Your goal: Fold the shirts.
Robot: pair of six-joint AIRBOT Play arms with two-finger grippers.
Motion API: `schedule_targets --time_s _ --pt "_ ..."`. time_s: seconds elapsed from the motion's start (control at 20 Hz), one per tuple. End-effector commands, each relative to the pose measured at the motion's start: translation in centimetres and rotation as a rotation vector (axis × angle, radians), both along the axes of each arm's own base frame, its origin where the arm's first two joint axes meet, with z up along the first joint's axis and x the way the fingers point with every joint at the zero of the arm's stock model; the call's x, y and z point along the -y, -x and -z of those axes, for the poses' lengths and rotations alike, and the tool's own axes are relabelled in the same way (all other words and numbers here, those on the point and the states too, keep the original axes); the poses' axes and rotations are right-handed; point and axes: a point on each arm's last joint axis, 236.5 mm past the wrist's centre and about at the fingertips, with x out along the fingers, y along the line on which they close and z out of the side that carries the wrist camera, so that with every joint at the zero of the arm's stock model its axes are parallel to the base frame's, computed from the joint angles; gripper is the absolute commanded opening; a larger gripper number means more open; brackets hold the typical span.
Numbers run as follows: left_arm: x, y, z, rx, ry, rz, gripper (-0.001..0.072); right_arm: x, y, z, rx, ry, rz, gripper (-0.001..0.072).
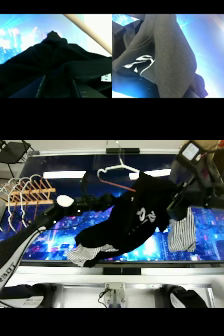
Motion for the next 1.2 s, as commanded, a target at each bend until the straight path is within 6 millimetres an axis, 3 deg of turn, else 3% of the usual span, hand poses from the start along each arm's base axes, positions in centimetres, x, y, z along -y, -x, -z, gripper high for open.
schedule_targets --time_s 0.0,0.05,0.15,0.25,0.4,0.5,0.6,0.8,1.15 --pt "1.1 0.5 0.6 -0.015 0.004 0.01 0.0334 0.0 0.0 0.0 0.001 -0.001 -0.001 0.0052" --pt "1.4 0.8 0.9 -0.02 0.001 0.018 0.0278 0.0 0.0 0.0 0.001 -0.001 0.0 0.0052" --pt "1.1 0.5 1.0 0.007 -0.013 0.022 0.0062 0.0 0.0 0.0 0.001 -0.001 -0.001 0.0052" --pt "-1.1 -1.2 0.7 0.029 -0.023 -0.011 0.0056 0.0 0.0 -0.1 0.004 -0.002 0.0 0.0052" --pt "-7.9 -4.6 0.2 0.029 -0.044 -0.092 0.0055 -0.4 0.0 -1.3 0.042 -0.031 0.0 0.0052" --pt "-11.3 -6.2 0.4 -0.004 -0.031 -0.155 0.0054 -1.8 0.8 -2.2 0.043 -0.094 -0.036 0.0052" --pt "-12.6 -6.8 0.6 -0.01 -0.031 -0.179 0.0054 -2.4 1.5 -2.3 0.026 -0.113 -0.057 0.0051" --pt "-13.1 -7.1 0.6 -0.011 -0.032 -0.189 0.0054 -2.0 2.4 -1.1 -0.029 -0.076 -0.069 0.0051" --pt "-17.3 -8.4 0.4 -0.011 -0.033 -0.247 0.0054 -2.0 2.9 -0.7 -0.051 -0.068 -0.082 0.0051"
